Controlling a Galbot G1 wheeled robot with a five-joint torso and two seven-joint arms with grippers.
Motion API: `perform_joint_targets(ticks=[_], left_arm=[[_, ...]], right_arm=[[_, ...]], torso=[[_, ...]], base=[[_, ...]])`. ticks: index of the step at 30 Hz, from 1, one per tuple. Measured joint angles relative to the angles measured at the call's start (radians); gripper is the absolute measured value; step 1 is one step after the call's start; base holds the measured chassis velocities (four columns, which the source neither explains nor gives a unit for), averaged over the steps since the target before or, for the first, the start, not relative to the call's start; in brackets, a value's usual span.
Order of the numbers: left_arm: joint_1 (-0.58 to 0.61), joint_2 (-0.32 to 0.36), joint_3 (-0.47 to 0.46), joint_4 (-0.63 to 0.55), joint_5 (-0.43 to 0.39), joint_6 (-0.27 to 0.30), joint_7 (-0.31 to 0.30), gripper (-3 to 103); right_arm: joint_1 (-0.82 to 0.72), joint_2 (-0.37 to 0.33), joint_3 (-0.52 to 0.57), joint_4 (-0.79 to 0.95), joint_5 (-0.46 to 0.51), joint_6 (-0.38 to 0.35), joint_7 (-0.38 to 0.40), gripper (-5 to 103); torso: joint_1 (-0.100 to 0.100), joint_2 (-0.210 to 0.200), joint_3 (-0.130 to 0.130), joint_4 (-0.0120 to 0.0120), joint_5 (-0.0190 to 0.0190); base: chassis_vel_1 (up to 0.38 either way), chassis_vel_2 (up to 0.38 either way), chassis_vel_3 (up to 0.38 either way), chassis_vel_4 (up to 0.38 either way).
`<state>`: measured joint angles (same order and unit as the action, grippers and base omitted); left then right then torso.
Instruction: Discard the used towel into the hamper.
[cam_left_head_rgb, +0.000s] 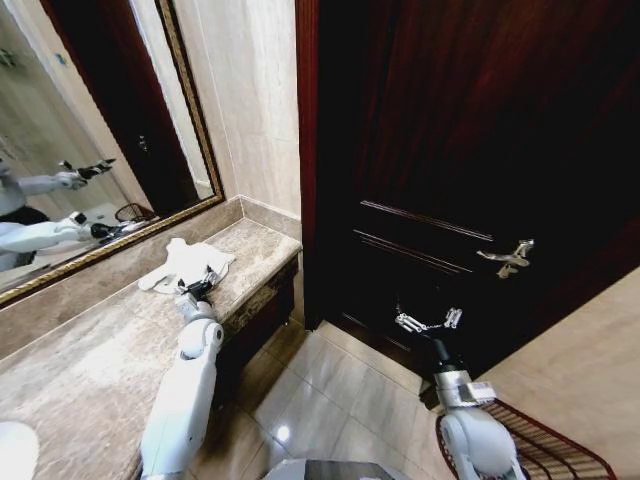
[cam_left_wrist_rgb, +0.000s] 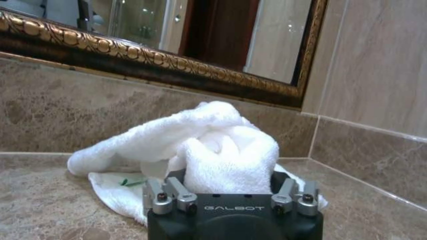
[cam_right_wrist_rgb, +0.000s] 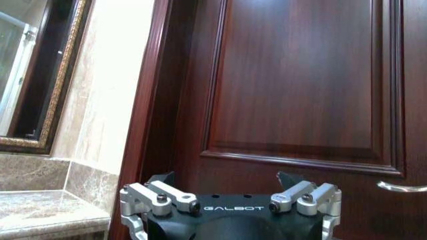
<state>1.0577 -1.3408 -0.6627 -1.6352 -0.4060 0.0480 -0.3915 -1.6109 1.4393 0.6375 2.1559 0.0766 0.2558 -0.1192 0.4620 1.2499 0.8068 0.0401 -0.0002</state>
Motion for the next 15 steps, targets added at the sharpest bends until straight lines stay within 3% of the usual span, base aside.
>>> perform_joint_targets(ticks=[3,4,6,15], left_arm=[[0.002,0.002,0.000,0.000,-0.002,-0.006,0.002,76],[0.004,0.002,-0.001,0.000,-0.003,-0.009,0.003,68],[0.006,0.003,-0.001,-0.001,-0.003,-0.011,0.004,68],[0.021,0.020,-0.003,-0.018,-0.018,-0.017,0.013,41]], right_arm=[[0.001,0.000,0.000,0.000,0.000,0.000,0.001,100],[0.002,-0.001,0.000,0.000,0.000,0.000,0.002,100],[0.002,-0.001,0.000,0.001,0.000,0.000,0.002,100],[0.011,-0.002,0.001,0.003,-0.002,0.001,0.004,100]], torso=[[0.000,0.000,0.000,0.0000,0.0000],[0.000,0.000,0.000,0.0000,0.0000],[0.000,0.000,0.000,0.0000,0.0000],[0.000,0.000,0.000,0.0000,0.0000]], base=[[0.000,0.000,0.000,0.000],[0.000,0.000,0.000,0.000],[0.000,0.000,0.000,0.000],[0.000,0.000,0.000,0.000]])
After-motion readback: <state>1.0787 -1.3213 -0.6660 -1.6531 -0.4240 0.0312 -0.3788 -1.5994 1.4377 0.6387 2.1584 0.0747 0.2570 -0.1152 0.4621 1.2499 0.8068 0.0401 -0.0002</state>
